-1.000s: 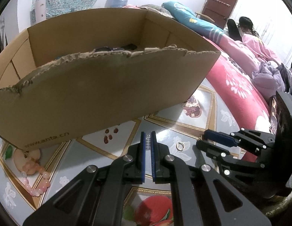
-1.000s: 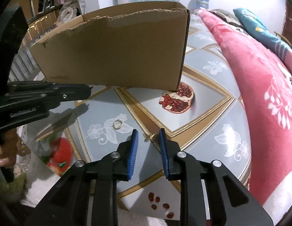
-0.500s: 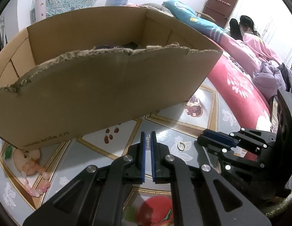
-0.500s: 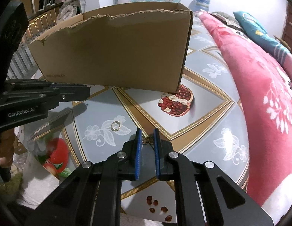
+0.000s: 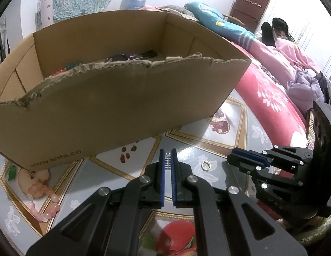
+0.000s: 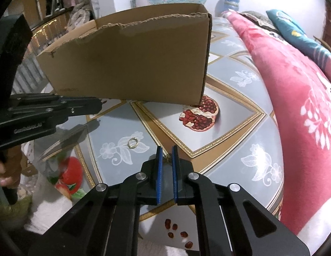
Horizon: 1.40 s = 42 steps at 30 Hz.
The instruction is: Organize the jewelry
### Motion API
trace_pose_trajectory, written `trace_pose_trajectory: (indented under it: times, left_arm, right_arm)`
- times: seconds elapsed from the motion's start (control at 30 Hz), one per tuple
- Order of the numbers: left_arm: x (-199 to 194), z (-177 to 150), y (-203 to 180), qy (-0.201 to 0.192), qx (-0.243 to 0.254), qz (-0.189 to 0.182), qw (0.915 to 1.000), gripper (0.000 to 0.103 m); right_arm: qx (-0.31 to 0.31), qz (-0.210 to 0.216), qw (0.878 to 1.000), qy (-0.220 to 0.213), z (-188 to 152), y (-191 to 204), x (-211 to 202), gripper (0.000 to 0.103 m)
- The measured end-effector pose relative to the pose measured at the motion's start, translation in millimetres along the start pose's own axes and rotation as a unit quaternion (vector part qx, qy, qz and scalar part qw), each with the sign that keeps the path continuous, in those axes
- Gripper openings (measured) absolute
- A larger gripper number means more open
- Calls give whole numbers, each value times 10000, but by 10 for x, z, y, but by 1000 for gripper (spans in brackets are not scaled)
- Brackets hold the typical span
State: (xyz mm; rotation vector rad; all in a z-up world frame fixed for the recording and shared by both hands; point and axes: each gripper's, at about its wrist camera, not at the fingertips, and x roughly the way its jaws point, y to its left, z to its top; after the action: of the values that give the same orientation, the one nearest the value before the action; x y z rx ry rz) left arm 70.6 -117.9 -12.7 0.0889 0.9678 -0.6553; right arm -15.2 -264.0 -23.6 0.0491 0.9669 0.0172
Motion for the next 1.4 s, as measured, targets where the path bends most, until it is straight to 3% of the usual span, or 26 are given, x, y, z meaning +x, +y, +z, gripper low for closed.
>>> trace_pose_trajectory:
  times: [0.1, 0.23, 0.47, 0.7, 0.9, 1.4]
  left_arm:
    - [-2, 1, 2, 0, 6, -2, 10000, 4]
    - [-9, 7, 20, -6, -9, -9, 10000, 4]
    - [-6, -7, 68, 0, -45, -37, 10000, 4]
    - [19, 7, 104, 19, -65, -63, 10000, 4]
    - [15, 4, 116, 16, -67, -63, 10000, 4]
    - [-28, 5, 117, -47, -56, -48, 10000, 4]
  right_arm:
    - [-234, 124, 9996, -31, 16, -27, -32, 28]
    - [-476, 416, 9980, 74, 70, -105, -2, 30]
    - [-1204, 562, 9906, 336, 105, -74, 106, 30]
    - [-1558, 682, 9845, 430, 126, 30, 135, 17]
    - [-1529, 773, 9841, 459, 146, -1, 138, 11]
    - [-1371, 760, 9869, 377, 155, -109, 72, 10]
